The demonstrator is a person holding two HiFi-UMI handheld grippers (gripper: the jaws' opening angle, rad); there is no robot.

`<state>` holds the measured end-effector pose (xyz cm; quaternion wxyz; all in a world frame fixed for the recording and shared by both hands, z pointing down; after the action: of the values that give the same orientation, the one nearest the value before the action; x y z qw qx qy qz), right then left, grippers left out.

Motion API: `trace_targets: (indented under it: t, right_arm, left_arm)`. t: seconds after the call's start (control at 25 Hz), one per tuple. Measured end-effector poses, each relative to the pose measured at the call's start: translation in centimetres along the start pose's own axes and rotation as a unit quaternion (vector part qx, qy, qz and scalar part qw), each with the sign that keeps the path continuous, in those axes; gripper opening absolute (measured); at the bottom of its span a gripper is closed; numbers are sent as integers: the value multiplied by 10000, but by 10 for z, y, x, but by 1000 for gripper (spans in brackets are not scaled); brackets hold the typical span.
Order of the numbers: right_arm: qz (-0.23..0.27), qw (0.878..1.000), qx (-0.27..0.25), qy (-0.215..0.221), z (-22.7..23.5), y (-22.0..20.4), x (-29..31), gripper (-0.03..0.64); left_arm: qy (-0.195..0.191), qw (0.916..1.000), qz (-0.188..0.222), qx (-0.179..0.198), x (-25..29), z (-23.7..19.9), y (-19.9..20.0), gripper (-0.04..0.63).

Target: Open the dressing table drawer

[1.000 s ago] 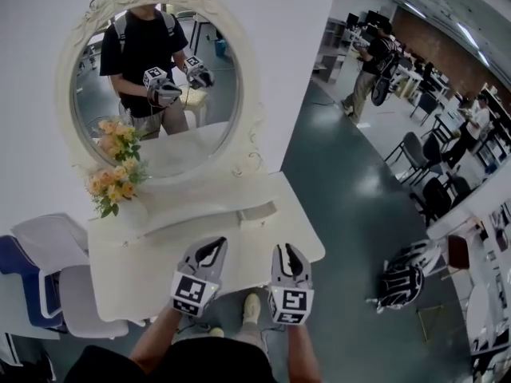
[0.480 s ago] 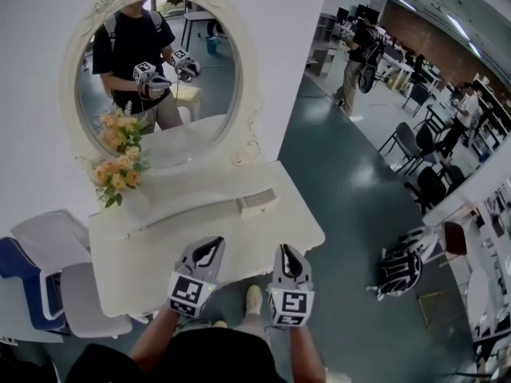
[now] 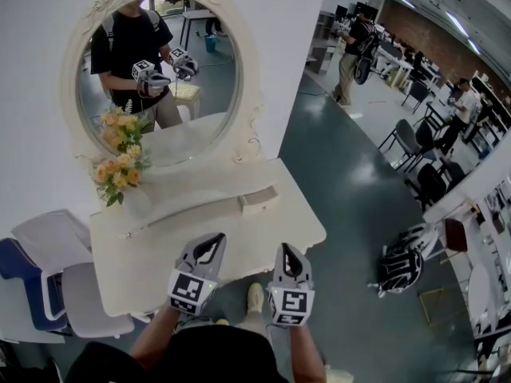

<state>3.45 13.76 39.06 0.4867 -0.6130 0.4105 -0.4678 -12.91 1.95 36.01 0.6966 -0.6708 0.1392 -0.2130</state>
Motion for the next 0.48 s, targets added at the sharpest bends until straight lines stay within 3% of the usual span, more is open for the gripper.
trace_targets:
  t: [0.48]
  right_arm:
    - [-9,10000,-13,71,-5,0,5,-5]
  left_arm:
    - [4,10000,-61,-23,1,0,-2,-1]
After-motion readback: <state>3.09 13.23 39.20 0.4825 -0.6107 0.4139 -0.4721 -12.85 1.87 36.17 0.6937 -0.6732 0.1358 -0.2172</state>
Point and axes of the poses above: the fingertips, and each gripper's own axes: x forward along the fingers, z to its right, y out of its top, the point moved 6 cm from there along -x, backward along the fingers, and after that the axes turned 5 degrees about y, right-handed, at the moved point
